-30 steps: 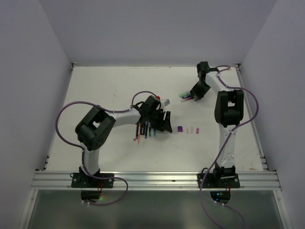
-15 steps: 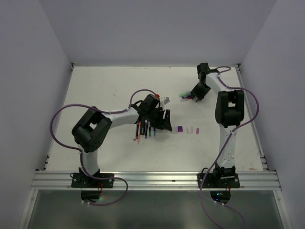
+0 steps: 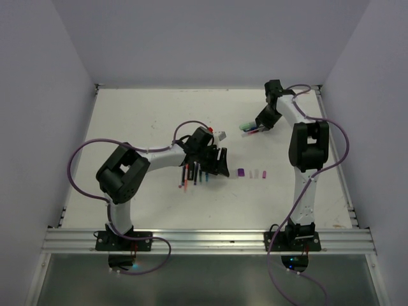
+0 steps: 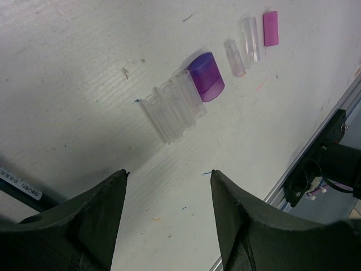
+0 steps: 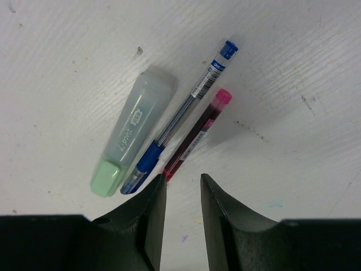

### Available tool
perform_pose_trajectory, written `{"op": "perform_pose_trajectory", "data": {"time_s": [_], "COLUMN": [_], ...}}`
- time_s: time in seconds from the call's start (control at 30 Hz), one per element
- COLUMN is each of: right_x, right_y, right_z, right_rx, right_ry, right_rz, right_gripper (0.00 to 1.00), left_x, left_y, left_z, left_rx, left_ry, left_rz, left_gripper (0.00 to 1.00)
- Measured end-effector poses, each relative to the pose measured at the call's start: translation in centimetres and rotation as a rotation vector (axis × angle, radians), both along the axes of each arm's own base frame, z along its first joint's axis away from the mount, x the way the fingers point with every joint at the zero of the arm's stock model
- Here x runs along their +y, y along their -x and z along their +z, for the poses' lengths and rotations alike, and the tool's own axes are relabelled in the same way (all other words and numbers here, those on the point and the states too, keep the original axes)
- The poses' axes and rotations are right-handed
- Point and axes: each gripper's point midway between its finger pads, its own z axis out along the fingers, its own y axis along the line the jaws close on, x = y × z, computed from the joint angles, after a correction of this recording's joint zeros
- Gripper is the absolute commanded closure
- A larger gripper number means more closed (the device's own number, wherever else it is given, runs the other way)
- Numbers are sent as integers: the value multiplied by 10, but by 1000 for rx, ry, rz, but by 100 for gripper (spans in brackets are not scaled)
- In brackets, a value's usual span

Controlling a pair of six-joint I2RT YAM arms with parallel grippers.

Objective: Open the pen caps

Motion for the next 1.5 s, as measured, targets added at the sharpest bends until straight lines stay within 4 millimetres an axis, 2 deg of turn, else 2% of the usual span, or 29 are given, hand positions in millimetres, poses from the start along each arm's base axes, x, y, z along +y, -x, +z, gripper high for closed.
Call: {"op": "perform_pose_trajectory", "data": {"time_s": [0.2, 0.53, 0.73, 0.83, 0.97, 1.03, 1.2, 1.33, 1.43, 1.5], "right_x": [0, 0, -2, -3, -6, -7, -8, -10, -8, -3], "right_y": [-4, -2, -1, 1, 9, 13, 34, 69, 93, 99], "right_z": [1, -21, -25, -26, -28, -28, -27, -25, -6, 19], "right_rx": [-7, 35, 43, 45, 35, 23, 14, 70, 74, 22], "right_ry": [-1, 6, 16, 26, 37, 36, 35, 33, 10, -18], "right_rz": [-1, -1, -2, 3, 9, 10, 19, 33, 49, 71], "right_gripper": [65, 65, 67, 78, 100, 100, 100, 100, 100, 100], "left_x": [3, 8, 8, 9, 9, 9, 9, 9, 8, 8], "left_y": [1, 0, 0, 0, 0, -1, -3, -1, 2, 3], "left_z": [-3, -5, -5, -4, 2, 8, 21, 31, 40, 46], "left_rx": [6, 8, 8, 8, -1, -15, -35, -29, -4, 14], "left_ry": [-5, -12, -12, -12, -4, 5, 32, 65, 108, 140], "left_rz": [3, 8, 9, 9, 9, 6, 1, -17, -39, -51], "left_gripper": [36, 36, 36, 36, 36, 36, 36, 37, 37, 37]}}
